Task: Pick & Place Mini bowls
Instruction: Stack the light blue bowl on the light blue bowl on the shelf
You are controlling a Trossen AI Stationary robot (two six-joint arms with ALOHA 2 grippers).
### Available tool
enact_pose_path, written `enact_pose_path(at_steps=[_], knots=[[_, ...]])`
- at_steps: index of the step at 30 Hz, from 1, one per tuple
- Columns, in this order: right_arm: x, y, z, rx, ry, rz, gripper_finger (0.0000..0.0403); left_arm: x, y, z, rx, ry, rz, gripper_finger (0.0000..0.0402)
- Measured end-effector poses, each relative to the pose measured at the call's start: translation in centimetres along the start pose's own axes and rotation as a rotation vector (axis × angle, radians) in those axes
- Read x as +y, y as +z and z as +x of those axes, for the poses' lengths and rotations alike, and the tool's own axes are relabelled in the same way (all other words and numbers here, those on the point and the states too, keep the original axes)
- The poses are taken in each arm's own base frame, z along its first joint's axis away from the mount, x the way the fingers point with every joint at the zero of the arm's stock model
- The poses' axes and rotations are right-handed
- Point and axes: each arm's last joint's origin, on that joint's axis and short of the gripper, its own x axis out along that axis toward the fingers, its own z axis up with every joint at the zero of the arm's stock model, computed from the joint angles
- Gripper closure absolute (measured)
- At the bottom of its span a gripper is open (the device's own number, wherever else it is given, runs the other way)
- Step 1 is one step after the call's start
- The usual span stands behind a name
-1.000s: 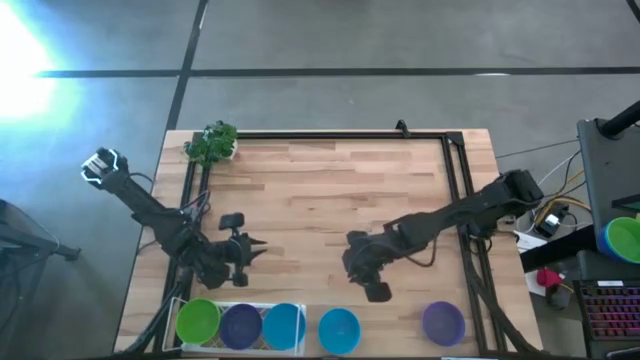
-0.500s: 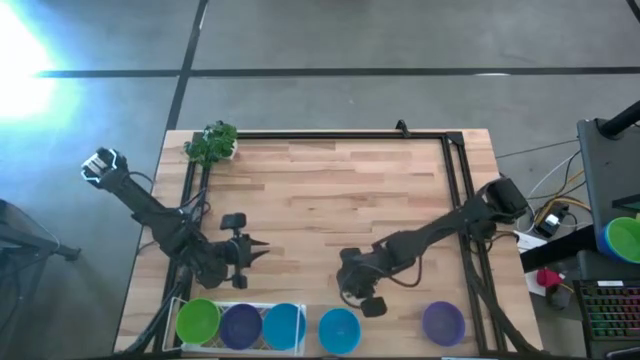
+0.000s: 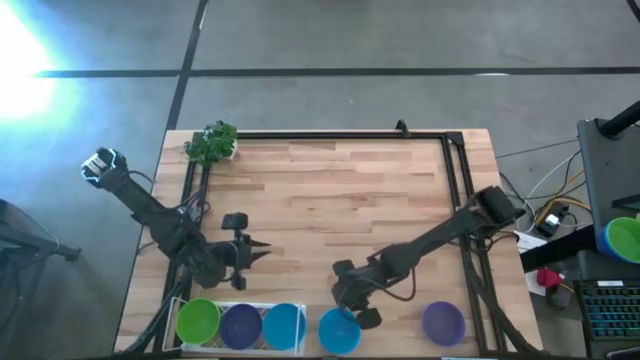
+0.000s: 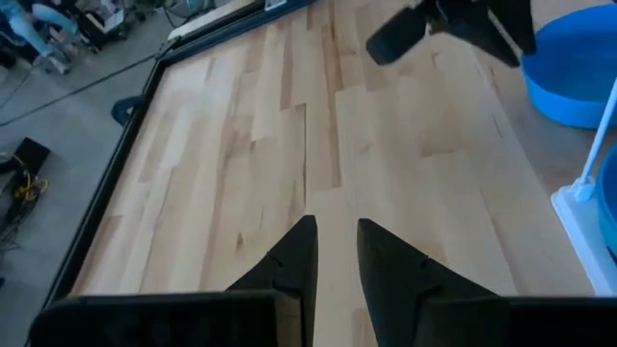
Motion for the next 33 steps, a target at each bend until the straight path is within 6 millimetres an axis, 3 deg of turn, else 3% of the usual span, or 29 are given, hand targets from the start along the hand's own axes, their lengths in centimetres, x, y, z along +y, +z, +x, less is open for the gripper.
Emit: enact_pose_path(at_steps=[7,18,28,33], knots=[[-0.3,-0.6,1.4,0.027,-0.005,-0.019,0.0344,0.0,0.1,0.0,-0.003,0.0,0.038,0.033],[-0.3,-0.6,1.3,0.03,-0.006,-0.011,0.0344,0.0,0.2,0.0,-0.008,-0.001,0.069,0.033],[-0.7,-1.3,2.8,0.071,-0.013,0.003,0.0345,0.0,0.2,0.0,-0.015,-0.002,0.066,0.033],[-0.7,-1.4,2.9,0.077,-0.01,0.025,0.0379,0.0,0.3,-0.1,-0.018,-0.002,0.065,0.033]])
